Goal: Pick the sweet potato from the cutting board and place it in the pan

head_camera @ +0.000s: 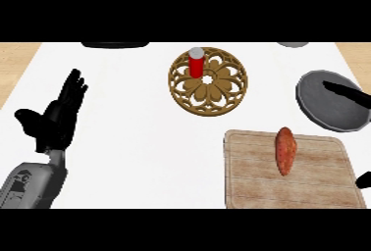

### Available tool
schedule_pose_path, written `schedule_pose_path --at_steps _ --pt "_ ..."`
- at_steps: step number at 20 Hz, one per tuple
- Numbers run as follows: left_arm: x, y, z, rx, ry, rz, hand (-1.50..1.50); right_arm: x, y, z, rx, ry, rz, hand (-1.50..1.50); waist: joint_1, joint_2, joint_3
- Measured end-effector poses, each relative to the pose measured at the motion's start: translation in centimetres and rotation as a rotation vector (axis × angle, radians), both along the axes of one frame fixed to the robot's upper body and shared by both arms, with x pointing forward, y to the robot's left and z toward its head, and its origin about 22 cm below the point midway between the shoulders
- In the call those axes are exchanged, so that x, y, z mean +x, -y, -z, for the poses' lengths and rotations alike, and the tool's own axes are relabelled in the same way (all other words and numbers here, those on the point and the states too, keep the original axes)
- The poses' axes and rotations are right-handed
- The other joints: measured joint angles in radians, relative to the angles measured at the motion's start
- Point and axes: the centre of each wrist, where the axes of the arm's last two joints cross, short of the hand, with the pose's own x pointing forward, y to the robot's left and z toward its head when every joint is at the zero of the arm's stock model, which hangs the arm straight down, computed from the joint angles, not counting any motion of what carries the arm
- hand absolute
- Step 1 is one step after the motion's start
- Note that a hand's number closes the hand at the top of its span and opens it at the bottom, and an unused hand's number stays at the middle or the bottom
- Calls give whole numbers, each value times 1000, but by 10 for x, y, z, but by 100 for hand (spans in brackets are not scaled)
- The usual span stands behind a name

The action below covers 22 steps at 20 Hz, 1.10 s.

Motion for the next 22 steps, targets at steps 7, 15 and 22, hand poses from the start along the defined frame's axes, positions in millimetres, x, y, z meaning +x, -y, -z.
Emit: schedule_pose_path --at_steps 7,15,22 --pt "-3 -6 -1 -3 4 5 0 11 -1 20 -72 -38 66 -150 5 1 0" --pt "-6 3 -4 0 -2 3 0 23 1 46 -102 -105 20 -150 6 1 1" --pt "-6 0 0 5 2 1 0 26 -20 67 -159 -131 -28 -150 4 1 0"
